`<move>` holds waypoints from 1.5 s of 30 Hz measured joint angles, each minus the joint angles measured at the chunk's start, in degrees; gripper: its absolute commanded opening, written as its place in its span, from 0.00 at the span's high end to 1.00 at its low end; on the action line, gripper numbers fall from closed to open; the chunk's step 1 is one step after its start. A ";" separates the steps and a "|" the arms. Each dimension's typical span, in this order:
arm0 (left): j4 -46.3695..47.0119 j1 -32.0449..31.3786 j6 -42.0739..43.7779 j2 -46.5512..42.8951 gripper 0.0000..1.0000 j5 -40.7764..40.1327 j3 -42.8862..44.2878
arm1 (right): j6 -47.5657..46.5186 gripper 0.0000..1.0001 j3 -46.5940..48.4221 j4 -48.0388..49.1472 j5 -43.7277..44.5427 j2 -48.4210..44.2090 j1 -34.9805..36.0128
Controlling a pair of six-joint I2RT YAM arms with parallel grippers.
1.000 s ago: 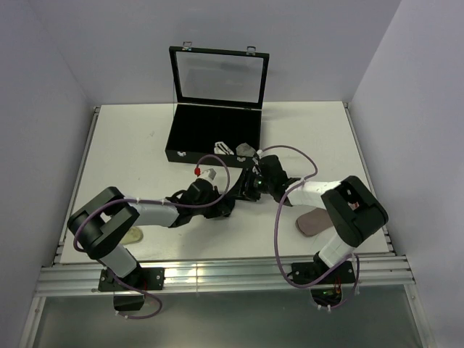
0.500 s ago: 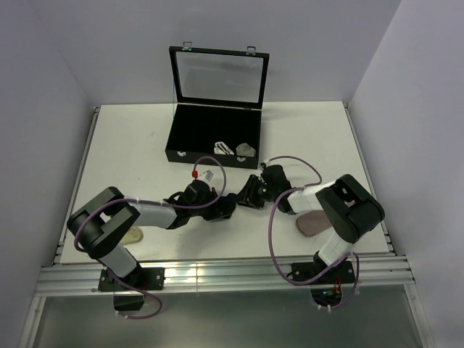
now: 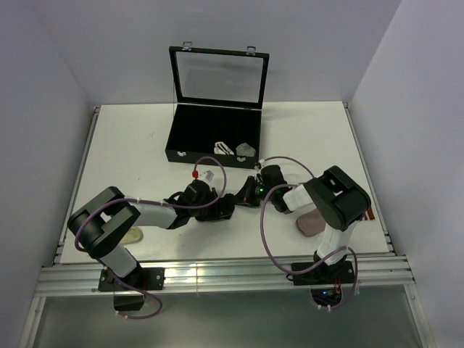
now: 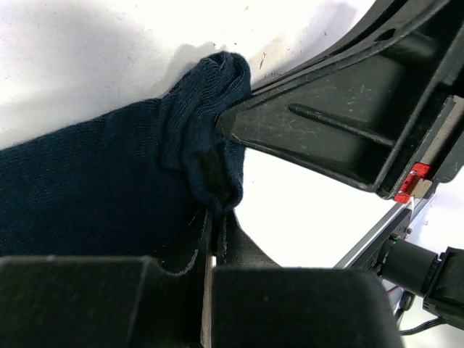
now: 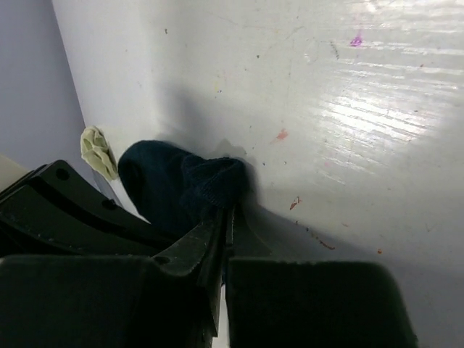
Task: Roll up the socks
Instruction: Roll the sock at the center of the board.
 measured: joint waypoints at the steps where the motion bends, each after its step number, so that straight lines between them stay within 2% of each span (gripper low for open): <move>1: 0.00 0.00 0.02 0.00 0.99 0.00 0.00 | -0.39 1.00 0.24 -0.76 -0.04 0.00 -0.07; 5: -0.07 0.00 0.09 0.00 0.88 -0.11 0.00 | -3.65 1.00 2.93 -7.23 0.48 -0.92 -0.11; 6: -0.13 0.00 0.17 0.00 0.75 -0.17 0.00 | -5.07 1.00 3.96 -10.08 1.11 -1.57 -0.09; 9: -0.50 0.00 0.33 -0.46 0.63 -0.26 0.15 | -9.53 1.00 7.50 -19.08 4.24 -3.17 0.20; 11: -1.49 0.00 0.48 -1.46 0.62 -0.81 0.20 | -12.59 1.00 10.80 -25.75 7.34 -3.80 0.74; 18: -8.61 0.48 0.55 -5.53 0.69 -3.61 0.24 | -20.63 1.00 20.96 -44.11 18.40 -4.09 3.23; 27: -12.52 -0.55 5.86 -6.62 0.58 -8.07 4.50 | -22.73 1.00 33.62 -60.94 29.46 -0.52 7.89; 33: -11.06 -5.53 11.10 -6.78 0.57 -14.23 8.98 | -22.73 1.00 37.99 -66.69 31.93 4.00 10.38; 39: -9.01 -10.38 14.80 -6.25 0.55 -21.29 9.70 | -22.69 1.00 39.26 -69.40 31.80 4.94 10.51; 45: -7.93 -15.61 17.66 -2.19 0.56 -27.12 11.15 | -22.62 1.00 40.76 -71.04 30.51 6.16 10.51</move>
